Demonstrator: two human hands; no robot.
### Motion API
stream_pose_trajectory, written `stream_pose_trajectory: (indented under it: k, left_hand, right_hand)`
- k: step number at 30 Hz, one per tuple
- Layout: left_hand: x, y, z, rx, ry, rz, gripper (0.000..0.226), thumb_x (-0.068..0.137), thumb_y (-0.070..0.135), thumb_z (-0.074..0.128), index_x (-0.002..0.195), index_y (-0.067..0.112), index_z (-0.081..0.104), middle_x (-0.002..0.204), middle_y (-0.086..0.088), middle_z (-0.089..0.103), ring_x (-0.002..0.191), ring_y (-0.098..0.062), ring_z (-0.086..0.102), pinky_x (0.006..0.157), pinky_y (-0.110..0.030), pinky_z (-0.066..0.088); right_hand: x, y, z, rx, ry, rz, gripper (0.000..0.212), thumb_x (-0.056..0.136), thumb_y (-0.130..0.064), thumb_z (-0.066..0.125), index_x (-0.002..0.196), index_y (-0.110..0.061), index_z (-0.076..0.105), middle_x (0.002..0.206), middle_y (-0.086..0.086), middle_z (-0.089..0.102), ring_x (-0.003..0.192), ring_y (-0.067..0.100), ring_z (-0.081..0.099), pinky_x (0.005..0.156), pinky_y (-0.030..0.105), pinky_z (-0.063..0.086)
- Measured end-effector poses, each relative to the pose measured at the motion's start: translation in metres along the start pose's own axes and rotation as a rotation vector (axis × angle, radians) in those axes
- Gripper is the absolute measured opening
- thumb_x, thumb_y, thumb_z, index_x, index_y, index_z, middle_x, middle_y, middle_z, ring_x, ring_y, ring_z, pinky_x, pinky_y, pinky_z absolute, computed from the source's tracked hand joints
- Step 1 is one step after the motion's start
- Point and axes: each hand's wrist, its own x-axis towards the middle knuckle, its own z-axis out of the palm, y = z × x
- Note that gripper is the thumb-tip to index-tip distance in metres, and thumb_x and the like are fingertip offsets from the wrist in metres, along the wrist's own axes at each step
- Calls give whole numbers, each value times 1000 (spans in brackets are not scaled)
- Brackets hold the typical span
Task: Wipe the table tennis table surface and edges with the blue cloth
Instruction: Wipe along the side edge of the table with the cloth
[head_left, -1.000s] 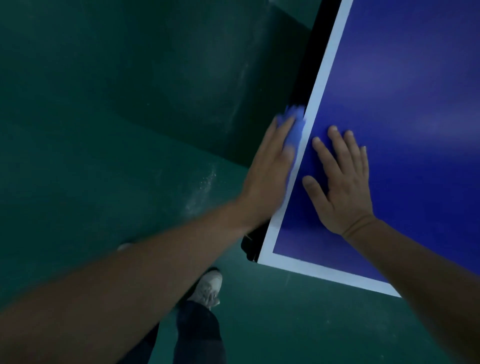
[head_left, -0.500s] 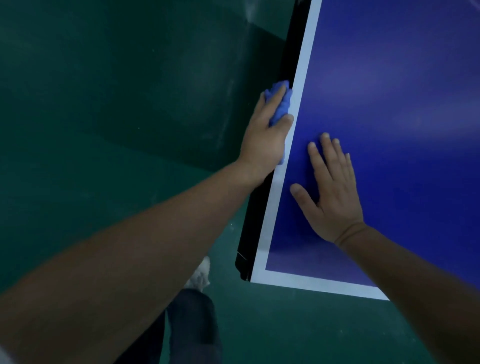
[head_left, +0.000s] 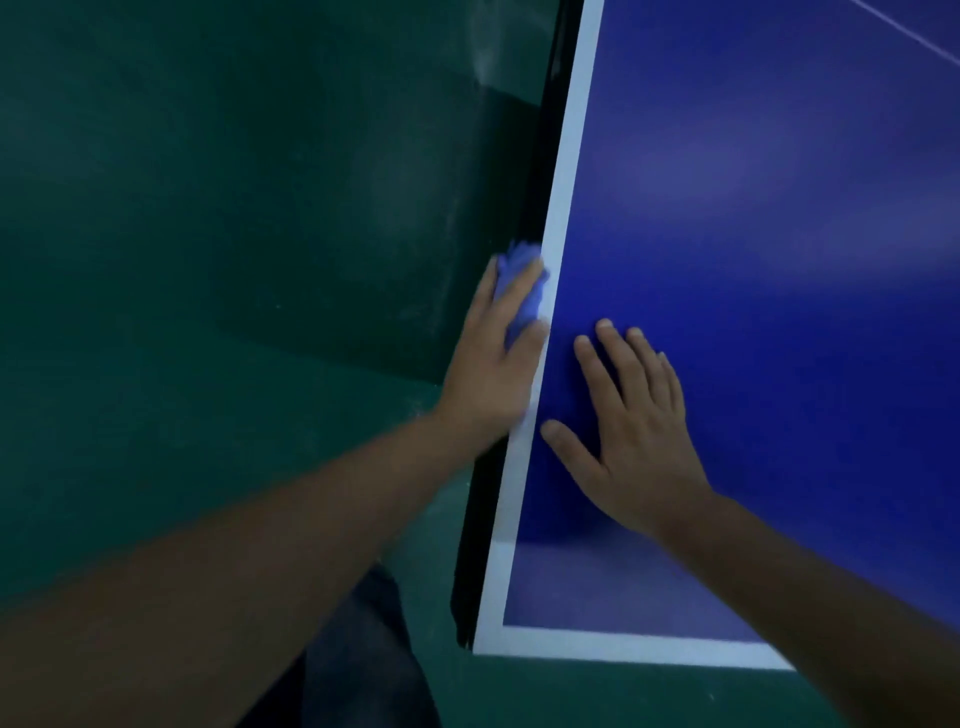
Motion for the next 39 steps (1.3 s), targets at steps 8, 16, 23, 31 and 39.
stream_pose_trajectory:
  k: [8,16,23,31,39]
  left_hand:
    - [-4,-5,3,-90,39,8,51,104,26,50,151,38,37,164,20,20,153,-3,7,122,-20,16]
    - [44,2,3,-39,4,-22,49,103,32,47,149,42,34,167,8,19,152,1,6,113,-4,13]
    - [141,21,10,-99,80,-52,52,104,16,48,155,15,35,165,1,25,154,-10,10,126,-32,15]
    - [9,-2,7,-97,27,-89,52,103,43,47,153,46,32,164,21,21,152,-1,11,120,-17,17]
    - [193,30,12,-82,101,-112,59,97,26,45,154,19,36,165,-2,27,154,-11,12,126,-39,17]
  right_hand:
    - [152,63,-36,-32,-53,93,76,95,-72,10,160,-35,3,169,-7,-6,154,24,-12,124,53,-4]
    - [159,67,-27,-14,31,74,74,98,-73,12,160,-34,8,169,-6,3,155,25,-4,124,54,-1]
    - [158,62,-32,-3,13,78,75,96,-73,12,160,-32,9,169,-5,3,155,25,-5,124,55,0]
    - [157,65,-29,-12,31,73,74,98,-71,16,160,-30,14,169,-2,8,155,29,0,123,56,1]
    - [158,64,-31,-9,7,88,74,97,-72,14,160,-33,10,169,-4,4,155,25,-5,124,55,0]
